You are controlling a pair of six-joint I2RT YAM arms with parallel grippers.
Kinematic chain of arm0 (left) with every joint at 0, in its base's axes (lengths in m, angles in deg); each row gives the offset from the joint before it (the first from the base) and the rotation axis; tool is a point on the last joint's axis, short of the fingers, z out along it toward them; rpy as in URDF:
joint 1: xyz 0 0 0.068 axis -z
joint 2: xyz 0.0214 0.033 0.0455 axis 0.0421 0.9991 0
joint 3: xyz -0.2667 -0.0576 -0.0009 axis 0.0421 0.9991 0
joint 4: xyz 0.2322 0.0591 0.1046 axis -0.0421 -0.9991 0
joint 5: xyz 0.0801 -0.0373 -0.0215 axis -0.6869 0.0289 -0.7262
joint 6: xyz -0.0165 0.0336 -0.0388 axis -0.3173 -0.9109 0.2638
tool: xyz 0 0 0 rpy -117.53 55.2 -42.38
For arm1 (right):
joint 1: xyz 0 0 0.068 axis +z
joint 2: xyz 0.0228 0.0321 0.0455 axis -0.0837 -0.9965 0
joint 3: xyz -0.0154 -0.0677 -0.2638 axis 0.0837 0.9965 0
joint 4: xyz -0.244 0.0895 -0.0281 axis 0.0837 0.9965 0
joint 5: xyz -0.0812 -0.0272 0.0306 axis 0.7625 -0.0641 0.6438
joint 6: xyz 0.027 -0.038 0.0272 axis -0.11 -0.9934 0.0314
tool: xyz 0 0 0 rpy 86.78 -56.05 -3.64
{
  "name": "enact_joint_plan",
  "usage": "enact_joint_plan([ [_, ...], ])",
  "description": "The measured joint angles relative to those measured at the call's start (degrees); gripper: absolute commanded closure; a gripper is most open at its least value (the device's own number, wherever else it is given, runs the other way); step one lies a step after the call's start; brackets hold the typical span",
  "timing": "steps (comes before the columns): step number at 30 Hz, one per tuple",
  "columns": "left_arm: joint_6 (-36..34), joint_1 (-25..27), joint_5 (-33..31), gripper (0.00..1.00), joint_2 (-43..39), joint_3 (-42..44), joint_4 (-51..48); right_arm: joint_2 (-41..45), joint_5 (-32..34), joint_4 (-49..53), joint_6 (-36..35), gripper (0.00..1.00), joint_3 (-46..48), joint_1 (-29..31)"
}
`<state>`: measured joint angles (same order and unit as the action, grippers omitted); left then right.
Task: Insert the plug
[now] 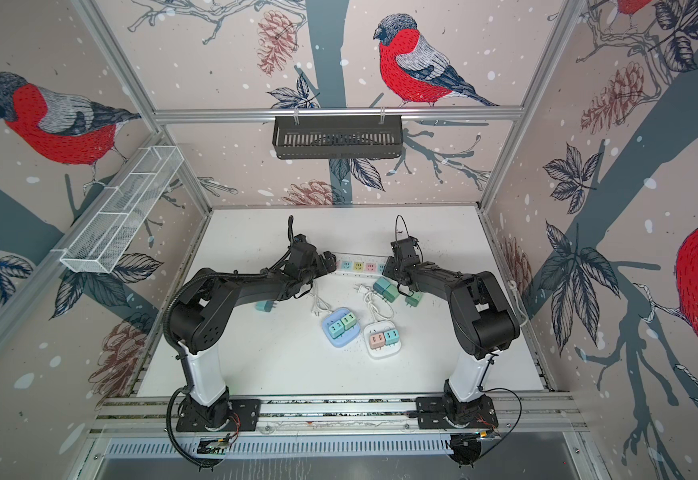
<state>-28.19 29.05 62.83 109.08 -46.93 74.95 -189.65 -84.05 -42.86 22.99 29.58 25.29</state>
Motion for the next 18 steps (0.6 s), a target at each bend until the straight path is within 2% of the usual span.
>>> enact_joint_plan([
  [12, 2.58, 2.05, -0.28, 0.04, -1.88, 3.67, 2.95, 0.17, 1.36, -0.17, 0.02, 0.41, 0.22, 0.11],
  [18, 3.21, 3.34, -1.75, 0.04, -6.1, 6.71, 3.98, 1.55, 1.6, 0.96, 0.0, 0.38, 0.44, 0.42],
])
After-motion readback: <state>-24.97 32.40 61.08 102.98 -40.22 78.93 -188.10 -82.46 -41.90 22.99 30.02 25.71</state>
